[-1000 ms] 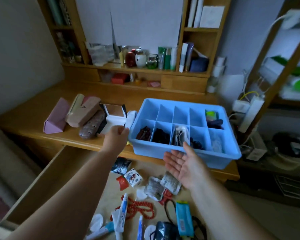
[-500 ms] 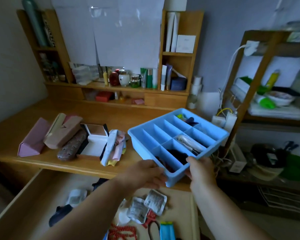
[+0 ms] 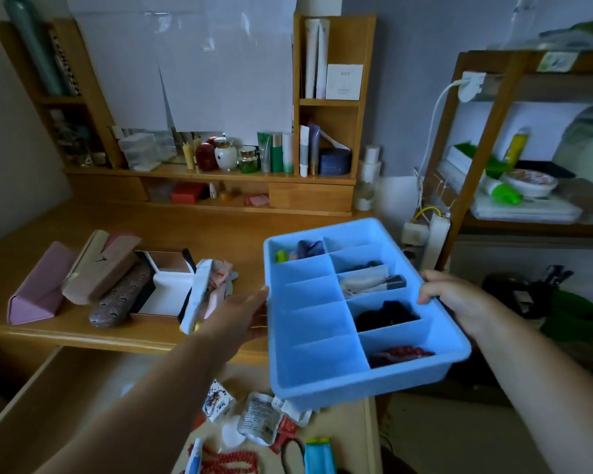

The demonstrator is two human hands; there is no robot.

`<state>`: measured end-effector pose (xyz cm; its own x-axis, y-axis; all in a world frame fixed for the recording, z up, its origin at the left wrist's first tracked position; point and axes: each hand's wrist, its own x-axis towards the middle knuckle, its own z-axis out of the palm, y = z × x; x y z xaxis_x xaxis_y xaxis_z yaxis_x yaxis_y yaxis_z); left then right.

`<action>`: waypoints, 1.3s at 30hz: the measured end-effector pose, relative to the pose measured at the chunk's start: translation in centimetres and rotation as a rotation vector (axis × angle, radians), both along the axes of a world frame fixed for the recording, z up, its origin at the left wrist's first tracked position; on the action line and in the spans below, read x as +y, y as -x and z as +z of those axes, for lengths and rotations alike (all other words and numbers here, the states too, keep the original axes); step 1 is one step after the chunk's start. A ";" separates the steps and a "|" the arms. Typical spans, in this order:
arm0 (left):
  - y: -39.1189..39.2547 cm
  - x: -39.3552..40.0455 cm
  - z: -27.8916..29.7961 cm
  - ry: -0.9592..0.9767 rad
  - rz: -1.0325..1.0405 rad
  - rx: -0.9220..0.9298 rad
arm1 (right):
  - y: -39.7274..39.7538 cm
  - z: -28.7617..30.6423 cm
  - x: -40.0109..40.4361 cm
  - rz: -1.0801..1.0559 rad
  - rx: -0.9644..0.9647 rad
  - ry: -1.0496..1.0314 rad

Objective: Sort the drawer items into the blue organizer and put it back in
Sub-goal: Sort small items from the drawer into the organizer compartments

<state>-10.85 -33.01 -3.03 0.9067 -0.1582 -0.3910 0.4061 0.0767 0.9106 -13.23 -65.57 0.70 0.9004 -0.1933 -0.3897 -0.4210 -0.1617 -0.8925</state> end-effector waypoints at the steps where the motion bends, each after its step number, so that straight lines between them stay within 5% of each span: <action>1: -0.2 -0.4 0.1 0.021 0.000 0.001 | -0.5 -0.1 0.0 0.016 0.011 0.019; 7: -1.6 -2.2 0.0 0.064 0.203 0.045 | -2.6 -1.0 -0.3 -0.028 -0.008 0.178; 15: -0.7 -6.7 -0.3 0.259 0.424 0.091 | 3.8 -2.7 6.9 -0.105 -0.763 0.849; 21: 2.9 -10.0 -0.6 0.352 0.417 0.163 | 3.7 -4.2 7.5 -0.390 -0.279 0.180; 34: 5.2 -8.2 -0.5 0.407 0.377 0.111 | 1.9 -5.1 5.5 -0.318 -0.314 0.160; 39: 5.9 -4.3 -1.1 0.254 0.143 0.039 | 2.7 -4.7 6.3 -0.293 -0.344 0.236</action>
<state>-16.76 -37.29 -4.13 0.9120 -0.1276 -0.3898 0.4088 0.3592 0.8390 -15.91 -59.24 -3.98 0.8636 -0.5041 0.0050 -0.1666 -0.2947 -0.9410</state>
